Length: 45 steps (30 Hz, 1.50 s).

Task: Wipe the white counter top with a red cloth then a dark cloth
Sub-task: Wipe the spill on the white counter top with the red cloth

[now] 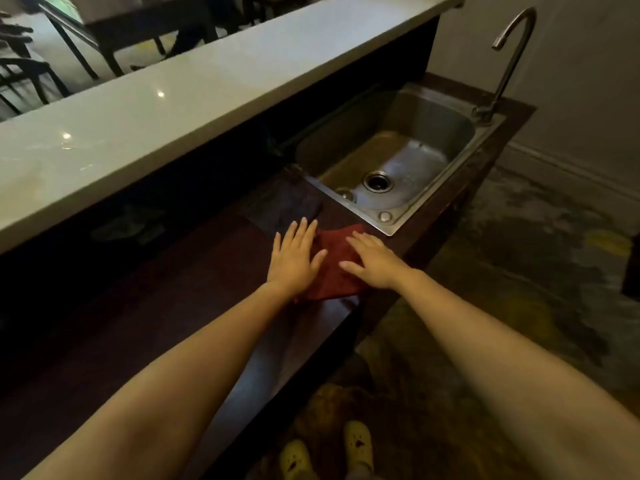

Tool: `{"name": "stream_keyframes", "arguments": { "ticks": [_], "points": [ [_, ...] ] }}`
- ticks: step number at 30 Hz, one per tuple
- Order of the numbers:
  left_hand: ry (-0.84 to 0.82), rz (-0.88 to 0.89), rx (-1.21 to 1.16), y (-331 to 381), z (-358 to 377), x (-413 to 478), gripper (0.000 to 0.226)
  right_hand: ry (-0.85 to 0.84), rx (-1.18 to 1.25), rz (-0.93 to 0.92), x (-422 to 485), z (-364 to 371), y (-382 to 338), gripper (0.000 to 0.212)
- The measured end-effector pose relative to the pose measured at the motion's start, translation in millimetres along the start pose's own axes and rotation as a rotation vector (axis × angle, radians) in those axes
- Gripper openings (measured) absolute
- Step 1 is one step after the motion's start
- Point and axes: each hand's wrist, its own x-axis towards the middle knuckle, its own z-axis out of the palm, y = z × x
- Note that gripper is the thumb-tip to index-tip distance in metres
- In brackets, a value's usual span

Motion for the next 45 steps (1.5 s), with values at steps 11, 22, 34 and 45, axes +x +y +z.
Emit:
{"name": "stream_keyframes", "arguments": {
  "ticks": [11,22,34,45],
  "points": [
    [-0.358,0.076,0.093,-23,32,-28,0.08,-0.074,-0.142,-0.013,5,35,20,0.076],
    [-0.179,-0.019,0.24,-9,44,-20,0.046,0.214,-0.18,-0.034,17,52,23,0.04],
    [-0.082,-0.088,0.146,-1,-26,5,0.03,0.239,-0.103,-0.147,42,-24,-5,0.027],
    [0.183,-0.344,0.146,-24,-162,-15,0.027,0.275,0.03,-0.495,71,-106,-126,0.022]
  ]
}}
